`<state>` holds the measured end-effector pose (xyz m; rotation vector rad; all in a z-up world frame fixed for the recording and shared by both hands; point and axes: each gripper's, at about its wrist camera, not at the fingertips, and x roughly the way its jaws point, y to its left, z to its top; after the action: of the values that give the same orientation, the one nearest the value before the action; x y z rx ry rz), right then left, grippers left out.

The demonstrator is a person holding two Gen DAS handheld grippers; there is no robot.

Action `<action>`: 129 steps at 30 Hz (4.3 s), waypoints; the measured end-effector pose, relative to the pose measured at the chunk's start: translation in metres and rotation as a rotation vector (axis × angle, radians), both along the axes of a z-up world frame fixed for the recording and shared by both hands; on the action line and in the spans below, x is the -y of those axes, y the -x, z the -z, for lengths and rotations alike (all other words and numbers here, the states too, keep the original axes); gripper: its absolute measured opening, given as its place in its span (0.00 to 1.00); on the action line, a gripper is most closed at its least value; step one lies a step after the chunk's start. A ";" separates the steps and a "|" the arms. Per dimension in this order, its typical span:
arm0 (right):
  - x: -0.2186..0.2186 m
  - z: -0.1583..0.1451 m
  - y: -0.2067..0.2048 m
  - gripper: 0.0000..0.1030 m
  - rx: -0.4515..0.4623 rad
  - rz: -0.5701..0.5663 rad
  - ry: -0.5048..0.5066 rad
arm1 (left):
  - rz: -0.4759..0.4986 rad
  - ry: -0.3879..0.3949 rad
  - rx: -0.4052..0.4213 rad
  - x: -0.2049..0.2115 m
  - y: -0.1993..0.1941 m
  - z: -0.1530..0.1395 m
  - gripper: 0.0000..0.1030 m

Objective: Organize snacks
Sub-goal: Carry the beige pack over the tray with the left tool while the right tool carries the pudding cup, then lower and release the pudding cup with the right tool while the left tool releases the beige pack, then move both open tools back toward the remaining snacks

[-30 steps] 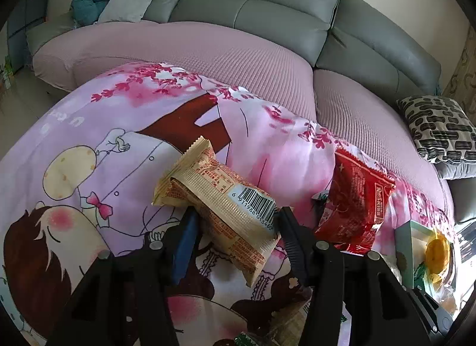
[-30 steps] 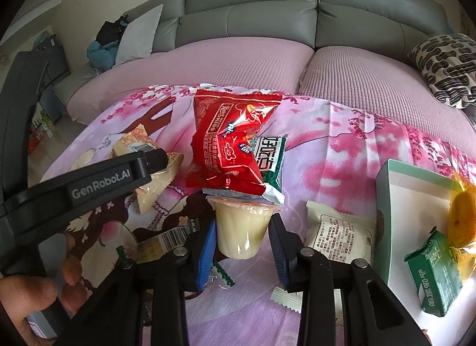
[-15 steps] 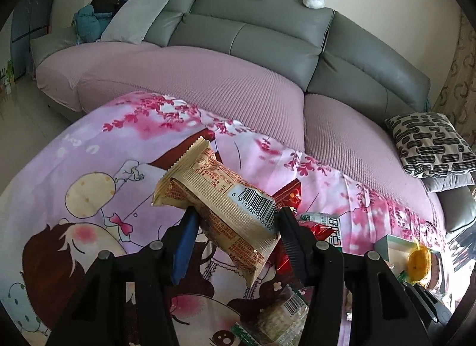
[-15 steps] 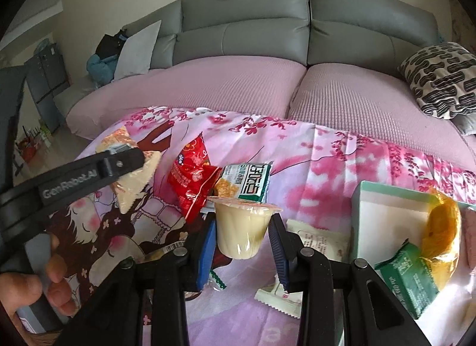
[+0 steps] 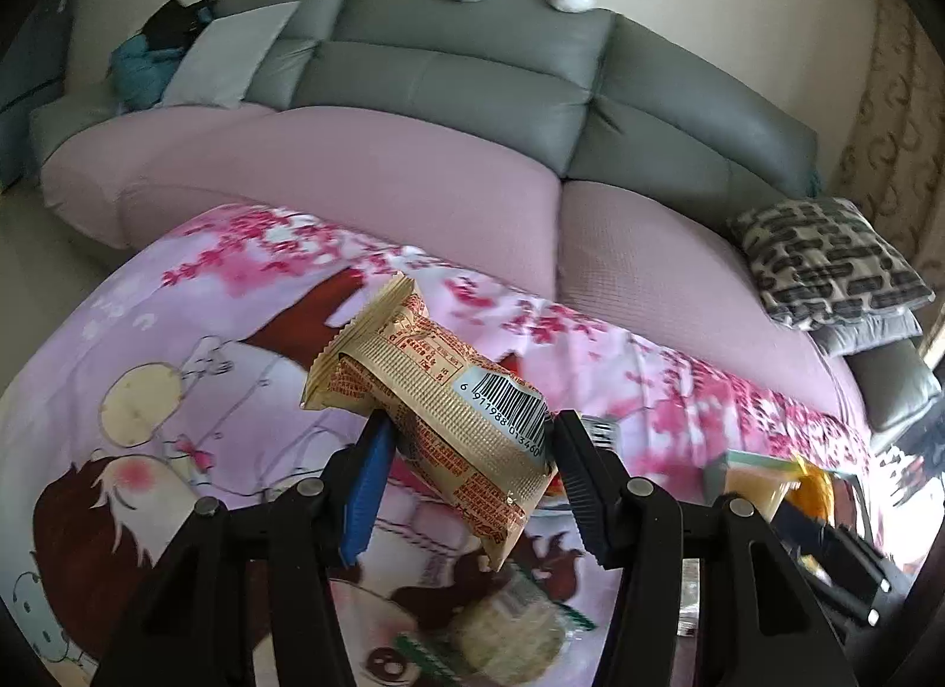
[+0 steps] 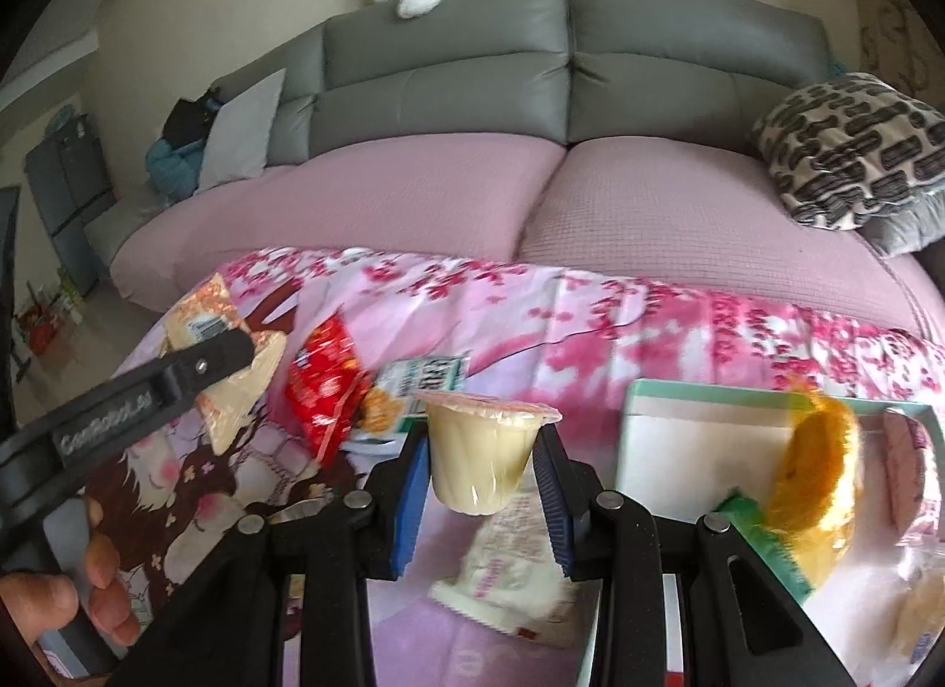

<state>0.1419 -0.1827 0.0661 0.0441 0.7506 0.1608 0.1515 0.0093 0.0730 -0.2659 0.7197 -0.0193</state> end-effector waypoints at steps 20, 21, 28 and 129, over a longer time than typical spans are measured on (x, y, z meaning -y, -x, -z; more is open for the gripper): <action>0.168 -0.017 0.018 0.36 0.016 0.464 -0.079 | 0.343 -0.104 0.029 0.129 -0.001 -0.003 0.55; 0.175 -0.017 0.020 0.36 0.016 0.482 -0.084 | 0.365 -0.111 0.026 0.138 -0.001 -0.002 0.55; 0.202 -0.007 0.026 0.36 -0.018 0.562 -0.088 | 0.459 -0.131 0.002 0.180 -0.007 0.001 0.55; 0.160 -0.003 0.007 1.00 -0.051 0.436 0.061 | 0.083 -0.237 -0.076 0.082 -0.030 0.003 1.00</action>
<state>0.1345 -0.3425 0.0695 0.1525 0.7799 -0.2797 0.1819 -0.0724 0.0698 -0.0096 0.8011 -0.0030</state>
